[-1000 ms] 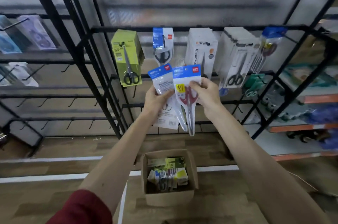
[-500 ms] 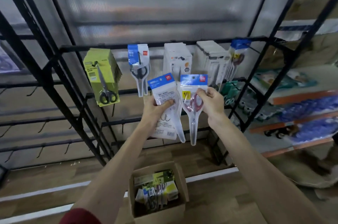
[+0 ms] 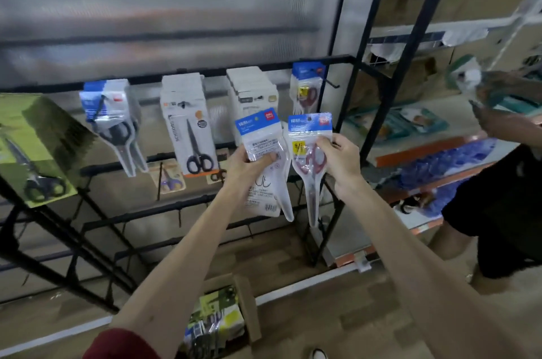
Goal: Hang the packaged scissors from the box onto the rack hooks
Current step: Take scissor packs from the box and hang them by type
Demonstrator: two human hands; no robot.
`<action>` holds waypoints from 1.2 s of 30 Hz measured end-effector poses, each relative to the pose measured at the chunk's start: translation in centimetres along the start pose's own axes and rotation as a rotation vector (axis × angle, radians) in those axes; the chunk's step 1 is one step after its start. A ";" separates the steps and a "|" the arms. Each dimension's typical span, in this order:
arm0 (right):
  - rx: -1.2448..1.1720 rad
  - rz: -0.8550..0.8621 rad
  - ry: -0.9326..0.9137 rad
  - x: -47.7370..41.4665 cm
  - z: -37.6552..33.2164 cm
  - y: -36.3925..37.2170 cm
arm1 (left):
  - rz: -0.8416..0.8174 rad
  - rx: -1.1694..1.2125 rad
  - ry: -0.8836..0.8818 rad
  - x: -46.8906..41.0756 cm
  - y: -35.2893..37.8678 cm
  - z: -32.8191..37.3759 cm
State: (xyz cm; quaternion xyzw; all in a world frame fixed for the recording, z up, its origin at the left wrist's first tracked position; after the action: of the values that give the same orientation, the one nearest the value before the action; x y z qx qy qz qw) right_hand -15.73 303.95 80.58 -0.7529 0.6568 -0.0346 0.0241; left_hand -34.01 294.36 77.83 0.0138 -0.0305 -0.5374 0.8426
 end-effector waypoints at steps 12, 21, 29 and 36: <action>0.006 -0.122 -0.081 -14.6 -2.5 -5.8 | 0.234 -0.071 0.008 -5.5 9.8 0.0; 0.028 -0.171 -0.115 -16.3 -3.0 -3.5 | 0.314 -0.089 0.017 -6.7 9.2 0.7; -0.102 -0.145 -0.102 -16.7 -2.8 -3.2 | 0.339 -0.084 0.005 -7.3 9.3 0.7; 0.001 -0.137 -0.170 -17.5 -2.3 -4.7 | 0.360 -0.053 -0.014 -8.2 9.9 0.3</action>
State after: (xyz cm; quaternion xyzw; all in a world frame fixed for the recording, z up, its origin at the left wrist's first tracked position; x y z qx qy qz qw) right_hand -13.62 321.91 82.86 -0.7963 0.5993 0.0274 0.0776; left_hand -28.56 306.01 78.39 -0.0176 -0.0241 -0.3788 0.9250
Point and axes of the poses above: each hand's wrist, its own x-axis away from the middle knuckle, its own y-axis out of the palm, z = x × y, the point moved 3 cm from there along -x, towards the middle knuckle, and after that the axes turned 3 degrees about -z, right-handed, at the moved point
